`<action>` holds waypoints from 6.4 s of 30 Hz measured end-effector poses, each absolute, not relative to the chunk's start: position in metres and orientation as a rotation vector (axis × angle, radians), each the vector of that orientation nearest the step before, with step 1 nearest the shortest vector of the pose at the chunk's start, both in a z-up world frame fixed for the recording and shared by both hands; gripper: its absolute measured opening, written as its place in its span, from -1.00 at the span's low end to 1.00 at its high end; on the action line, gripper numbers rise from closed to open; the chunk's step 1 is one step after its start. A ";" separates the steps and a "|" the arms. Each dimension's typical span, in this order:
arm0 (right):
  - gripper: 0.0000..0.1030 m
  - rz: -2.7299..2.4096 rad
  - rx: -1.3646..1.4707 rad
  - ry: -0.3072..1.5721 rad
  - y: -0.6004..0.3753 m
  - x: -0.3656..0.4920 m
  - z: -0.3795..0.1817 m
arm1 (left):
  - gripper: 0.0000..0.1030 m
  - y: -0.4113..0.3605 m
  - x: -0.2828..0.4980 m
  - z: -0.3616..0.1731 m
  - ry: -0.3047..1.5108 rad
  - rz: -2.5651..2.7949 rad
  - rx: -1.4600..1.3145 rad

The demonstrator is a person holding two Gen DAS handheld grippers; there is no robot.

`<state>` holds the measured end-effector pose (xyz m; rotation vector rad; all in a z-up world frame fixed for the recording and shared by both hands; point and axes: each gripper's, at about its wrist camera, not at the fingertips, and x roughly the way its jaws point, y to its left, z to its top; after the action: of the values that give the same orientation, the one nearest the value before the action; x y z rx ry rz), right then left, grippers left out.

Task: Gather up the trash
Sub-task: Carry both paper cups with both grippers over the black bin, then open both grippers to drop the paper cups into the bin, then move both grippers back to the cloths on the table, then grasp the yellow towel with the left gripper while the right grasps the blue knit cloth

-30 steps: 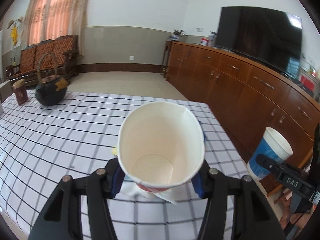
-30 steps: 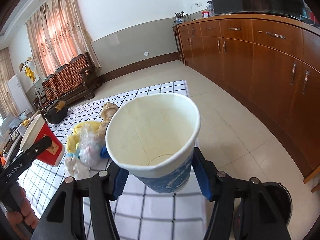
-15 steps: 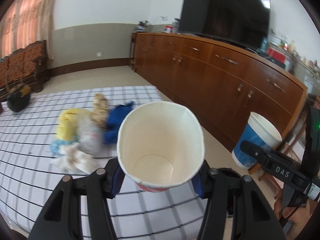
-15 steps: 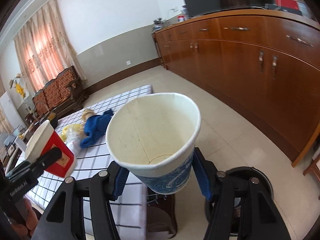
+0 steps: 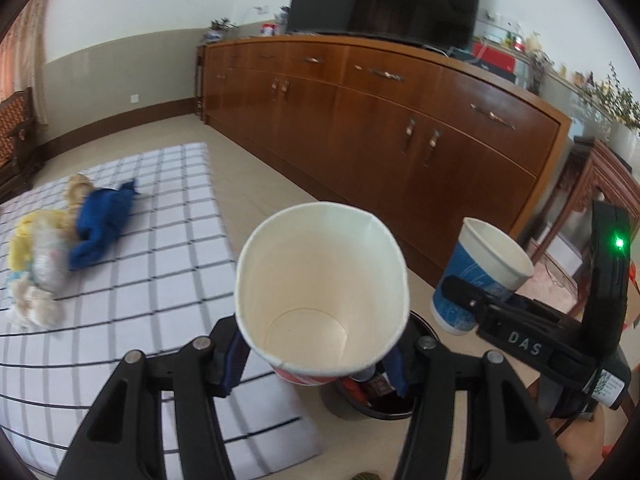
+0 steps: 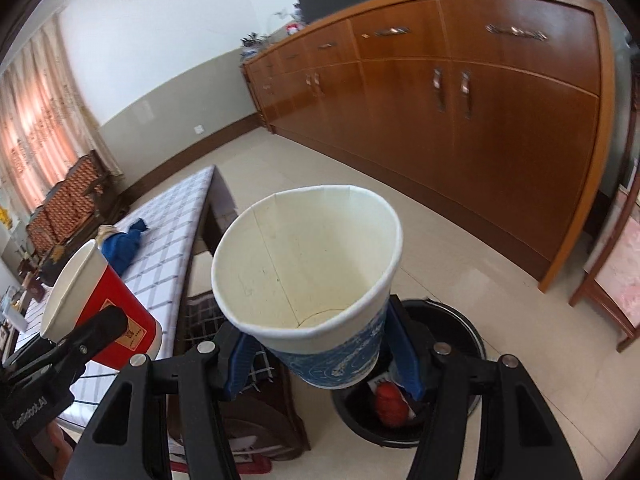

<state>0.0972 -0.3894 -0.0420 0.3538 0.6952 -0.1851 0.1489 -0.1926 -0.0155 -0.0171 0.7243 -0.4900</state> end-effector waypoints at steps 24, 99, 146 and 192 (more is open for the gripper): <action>0.20 -0.349 0.459 0.930 -0.469 0.097 -0.120 | 0.11 -0.299 0.166 -0.108 0.970 -0.544 0.050; 0.54 0.013 0.276 0.669 -0.248 0.204 -0.016 | 0.51 -0.034 0.183 0.017 0.634 -0.020 -0.051; 0.54 0.139 0.208 0.781 -0.094 0.327 -0.044 | 0.51 0.085 0.287 -0.034 0.742 0.041 -0.231; 0.11 0.168 0.293 0.796 -0.131 0.329 -0.048 | 0.38 0.106 0.288 -0.043 0.724 0.112 -0.264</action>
<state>0.3294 -0.1307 -0.0477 0.2930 0.7960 0.1677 0.2883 0.1057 -0.0430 -0.2645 0.7242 0.1117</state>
